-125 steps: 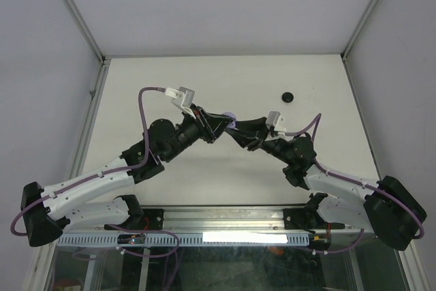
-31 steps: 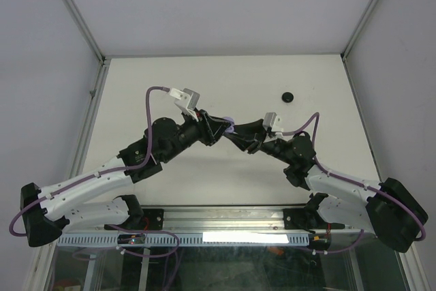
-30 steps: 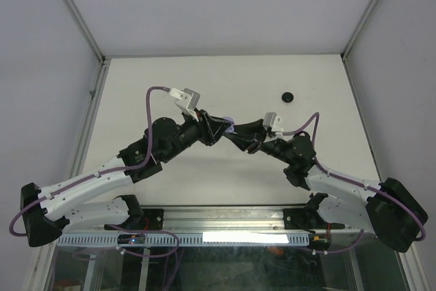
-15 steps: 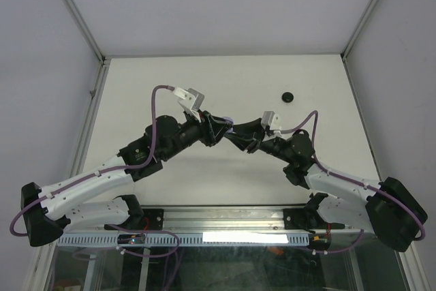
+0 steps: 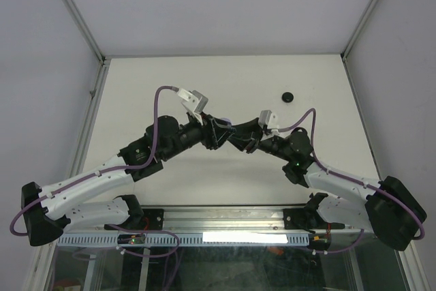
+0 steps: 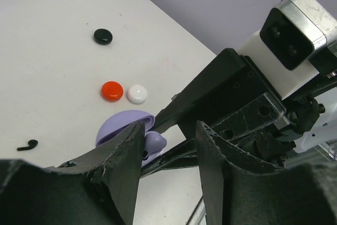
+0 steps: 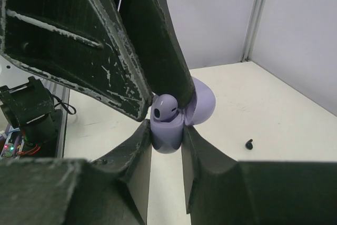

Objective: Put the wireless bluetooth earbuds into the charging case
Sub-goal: Place the earbud in the charging case.

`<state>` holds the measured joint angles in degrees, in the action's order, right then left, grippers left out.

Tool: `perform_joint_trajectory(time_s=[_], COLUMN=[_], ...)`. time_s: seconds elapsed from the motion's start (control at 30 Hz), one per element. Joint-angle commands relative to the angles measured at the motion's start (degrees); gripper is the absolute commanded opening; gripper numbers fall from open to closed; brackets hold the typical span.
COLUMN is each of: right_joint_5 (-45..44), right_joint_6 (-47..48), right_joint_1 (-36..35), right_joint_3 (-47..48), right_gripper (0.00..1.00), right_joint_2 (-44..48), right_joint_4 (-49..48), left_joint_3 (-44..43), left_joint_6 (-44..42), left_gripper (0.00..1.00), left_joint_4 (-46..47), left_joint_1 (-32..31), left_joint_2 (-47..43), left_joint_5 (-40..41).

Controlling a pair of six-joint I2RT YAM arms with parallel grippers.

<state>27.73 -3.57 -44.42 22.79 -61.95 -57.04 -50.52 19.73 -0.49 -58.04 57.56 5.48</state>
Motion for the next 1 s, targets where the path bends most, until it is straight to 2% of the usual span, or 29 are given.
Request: perform_joint_trajectory(time_s=[0.0, 0.23, 0.53, 0.77, 0.97], right_joint_5=[3.7, 1.0, 0.2, 0.3, 0.9], right_joint_6=[-0.5, 0.0, 0.6, 0.8, 0.3], right_joint_1=[-0.8, -0.7, -0.7, -0.7, -0.7], right_joint_3=[3.4, 2.5, 2.7, 2.8, 2.5], right_gripper=[0.00, 0.00, 0.00, 0.00, 0.00], right_joint_2=[0.4, 1.3, 2.2, 2.5, 2.5], right_joint_4=[-3.5, -2.3, 0.1, 0.3, -0.3], left_joint_3=[-1.9, -2.4, -6.2, -7.8, -8.0], left_joint_6=[-1.8, -1.6, -2.4, -1.6, 1.9], left_gripper=[0.46, 0.51, 0.52, 0.56, 0.64], left_joint_4=[2.2, 1.9, -6.0, -10.0, -10.5], left_joint_1=[0.4, 0.5, 0.7, 1.9, 10.5], left_joint_2=[0.5, -1.8, -3.8, -4.6, -4.5], left_joint_5=[-3.3, -2.0, 3.3, 4.3, -8.8])
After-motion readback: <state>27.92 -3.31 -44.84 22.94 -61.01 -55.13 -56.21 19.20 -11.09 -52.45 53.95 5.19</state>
